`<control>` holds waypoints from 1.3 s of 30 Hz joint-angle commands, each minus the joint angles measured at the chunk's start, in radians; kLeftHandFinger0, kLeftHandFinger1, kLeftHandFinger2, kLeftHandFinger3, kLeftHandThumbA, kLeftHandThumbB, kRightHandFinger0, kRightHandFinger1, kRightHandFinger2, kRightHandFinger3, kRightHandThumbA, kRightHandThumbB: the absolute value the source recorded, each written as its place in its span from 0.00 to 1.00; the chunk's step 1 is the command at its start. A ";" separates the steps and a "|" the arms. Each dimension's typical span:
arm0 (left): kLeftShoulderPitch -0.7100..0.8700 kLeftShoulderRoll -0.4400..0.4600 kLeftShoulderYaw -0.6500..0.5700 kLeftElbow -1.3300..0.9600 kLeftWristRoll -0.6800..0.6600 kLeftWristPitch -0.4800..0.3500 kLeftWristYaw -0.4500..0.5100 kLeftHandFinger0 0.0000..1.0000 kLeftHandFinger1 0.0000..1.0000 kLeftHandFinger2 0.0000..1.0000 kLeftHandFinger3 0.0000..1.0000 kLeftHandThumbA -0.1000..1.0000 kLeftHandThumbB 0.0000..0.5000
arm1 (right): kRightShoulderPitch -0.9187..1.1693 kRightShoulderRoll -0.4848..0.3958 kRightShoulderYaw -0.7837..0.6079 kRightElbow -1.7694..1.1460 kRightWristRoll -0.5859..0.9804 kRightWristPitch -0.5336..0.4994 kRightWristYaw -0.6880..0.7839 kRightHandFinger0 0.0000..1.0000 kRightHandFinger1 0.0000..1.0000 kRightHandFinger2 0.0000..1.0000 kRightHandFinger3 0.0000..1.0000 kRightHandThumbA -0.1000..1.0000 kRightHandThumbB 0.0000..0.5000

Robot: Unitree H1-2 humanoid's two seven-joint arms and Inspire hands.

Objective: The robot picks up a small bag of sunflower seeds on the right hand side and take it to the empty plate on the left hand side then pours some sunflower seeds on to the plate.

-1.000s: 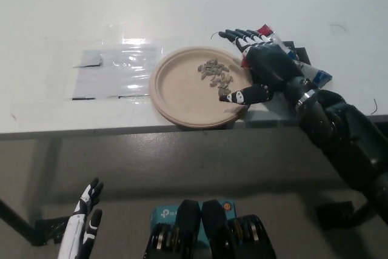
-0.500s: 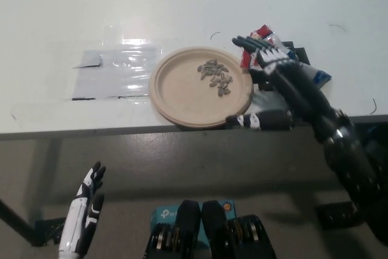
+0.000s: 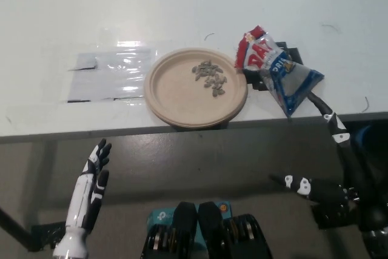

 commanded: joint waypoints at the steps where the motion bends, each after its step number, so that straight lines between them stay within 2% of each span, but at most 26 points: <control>1: -0.020 0.007 -0.004 0.005 -0.036 -0.028 -0.024 1.00 1.00 1.00 1.00 1.00 0.30 | -0.080 0.062 -0.035 0.195 0.143 -0.098 0.017 1.00 1.00 1.00 1.00 1.00 0.45; 3: -0.019 0.007 -0.004 0.005 -0.045 -0.015 -0.028 1.00 1.00 1.00 1.00 1.00 0.32 | -0.091 0.081 -0.041 0.248 0.168 -0.086 0.040 1.00 1.00 1.00 1.00 1.00 0.40; 6: -0.021 0.009 0.001 0.012 -0.063 -0.010 -0.036 1.00 1.00 1.00 1.00 1.00 0.28 | -0.102 0.102 -0.052 0.331 0.188 -0.098 0.058 1.00 1.00 1.00 1.00 1.00 0.45; 8: -0.027 0.011 0.004 0.017 -0.069 -0.001 -0.038 1.00 1.00 1.00 1.00 1.00 0.29 | -0.099 0.102 -0.055 0.357 0.192 -0.093 0.073 1.00 1.00 1.00 1.00 1.00 0.46; 12: -0.031 0.015 0.007 0.029 -0.085 0.000 -0.048 1.00 1.00 1.00 1.00 1.00 0.27 | -0.082 0.103 -0.056 0.373 0.192 -0.095 0.087 1.00 1.00 1.00 1.00 1.00 0.37; 17: -0.008 0.008 0.004 0.025 -0.084 0.001 -0.053 1.00 1.00 1.00 1.00 1.00 0.22 | -0.045 0.099 -0.035 0.373 0.143 -0.112 0.091 1.00 1.00 1.00 1.00 1.00 0.43; 21: 0.006 0.006 0.003 0.018 -0.079 0.009 -0.054 1.00 1.00 1.00 1.00 1.00 0.16 | -0.025 0.099 -0.028 0.370 0.126 -0.128 0.096 1.00 1.00 1.00 1.00 1.00 0.40; 23: 0.015 0.004 0.000 0.014 -0.075 0.012 -0.053 1.00 1.00 1.00 1.00 1.00 0.16 | -0.016 0.098 -0.028 0.373 0.118 -0.135 0.094 1.00 1.00 1.00 1.00 1.00 0.37; 30: 0.033 -0.001 -0.001 0.008 -0.077 0.012 -0.061 1.00 1.00 1.00 1.00 1.00 0.13 | 0.008 0.092 -0.025 0.365 0.102 -0.124 0.097 1.00 1.00 1.00 1.00 1.00 0.44; 34: 0.033 -0.001 -0.002 0.007 -0.076 0.016 -0.062 1.00 1.00 1.00 1.00 1.00 0.14 | 0.008 0.092 -0.029 0.372 0.118 -0.132 0.110 1.00 1.00 1.00 1.00 1.00 0.40; 38: 0.044 0.000 -0.002 -0.001 -0.073 0.024 -0.061 1.00 1.00 1.00 1.00 1.00 0.15 | 0.017 0.092 -0.030 0.366 0.110 -0.132 0.112 1.00 1.00 1.00 1.00 1.00 0.41; 39: 0.043 0.000 -0.002 0.002 -0.068 0.017 -0.059 1.00 1.00 1.00 1.00 1.00 0.13 | 0.018 0.092 -0.031 0.364 0.111 -0.128 0.113 1.00 1.00 1.00 1.00 1.00 0.42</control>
